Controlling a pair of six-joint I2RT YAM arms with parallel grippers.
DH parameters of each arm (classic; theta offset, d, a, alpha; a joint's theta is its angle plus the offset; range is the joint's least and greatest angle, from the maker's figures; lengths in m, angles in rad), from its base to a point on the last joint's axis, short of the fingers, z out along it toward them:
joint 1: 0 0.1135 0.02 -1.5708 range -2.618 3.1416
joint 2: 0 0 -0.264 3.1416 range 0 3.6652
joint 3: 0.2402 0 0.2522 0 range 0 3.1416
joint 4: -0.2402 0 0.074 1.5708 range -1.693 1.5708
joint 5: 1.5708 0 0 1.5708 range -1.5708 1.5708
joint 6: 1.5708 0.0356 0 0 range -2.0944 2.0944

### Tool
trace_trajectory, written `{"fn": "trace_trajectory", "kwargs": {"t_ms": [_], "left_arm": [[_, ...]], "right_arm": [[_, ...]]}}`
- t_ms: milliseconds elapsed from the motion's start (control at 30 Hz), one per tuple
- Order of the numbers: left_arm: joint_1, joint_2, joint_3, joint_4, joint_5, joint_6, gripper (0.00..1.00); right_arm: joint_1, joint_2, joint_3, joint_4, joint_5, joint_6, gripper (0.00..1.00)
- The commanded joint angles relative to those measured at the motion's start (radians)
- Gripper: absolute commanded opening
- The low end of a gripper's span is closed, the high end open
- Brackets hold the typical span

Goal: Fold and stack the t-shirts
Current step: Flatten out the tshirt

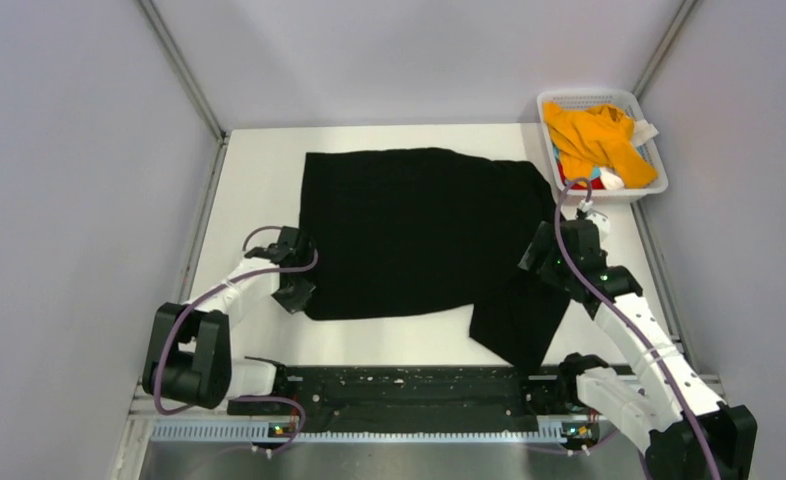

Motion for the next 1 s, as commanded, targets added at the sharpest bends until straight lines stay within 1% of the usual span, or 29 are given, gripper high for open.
{"fn": "trace_trajectory", "kwargs": {"t_ms": [0,67,133,267,333,400,500,667,767,833,900,967], "left_arm": [[0.000,0.022,-0.052,0.113,-0.053,0.002,0.00],[0.000,-0.030,-0.044,0.098,-0.067,0.016,0.00],[0.000,-0.071,-0.030,0.068,-0.100,0.017,0.00],[0.003,-0.102,0.001,0.032,-0.172,0.014,0.00],[0.011,-0.085,0.015,0.034,-0.192,0.018,0.00],[0.019,-0.061,0.029,0.043,-0.208,0.020,0.00],[0.026,-0.012,0.050,0.079,-0.194,0.036,0.00],[0.025,0.036,0.065,0.131,-0.157,0.047,0.00],[0.028,0.048,0.067,0.157,-0.156,0.051,0.00],[0.034,0.058,0.071,0.178,-0.158,0.057,0.00],[0.043,0.072,0.077,0.201,-0.162,0.066,0.00],[0.054,0.089,0.093,0.215,-0.165,0.077,0.00]], "right_arm": [[-0.003,0.009,0.062,-0.092,-0.024,-0.040,0.97],[0.009,0.021,0.085,-0.158,-0.053,-0.033,0.95],[0.063,0.029,0.104,-0.236,-0.057,-0.003,0.93],[0.251,0.057,0.088,-0.413,-0.035,0.128,0.93],[0.342,0.075,0.049,-0.467,-0.055,0.205,0.90],[0.428,0.079,-0.002,-0.482,-0.076,0.281,0.88],[0.530,0.097,-0.079,-0.411,-0.103,0.332,0.84],[0.533,0.219,-0.125,-0.137,-0.006,0.284,0.86],[0.492,0.325,-0.106,-0.024,0.025,0.245,0.87],[0.432,0.378,-0.097,0.059,0.023,0.195,0.87],[0.361,0.432,-0.091,0.142,-0.011,0.146,0.87],[0.318,0.490,-0.059,0.185,0.006,0.097,0.87]]}}
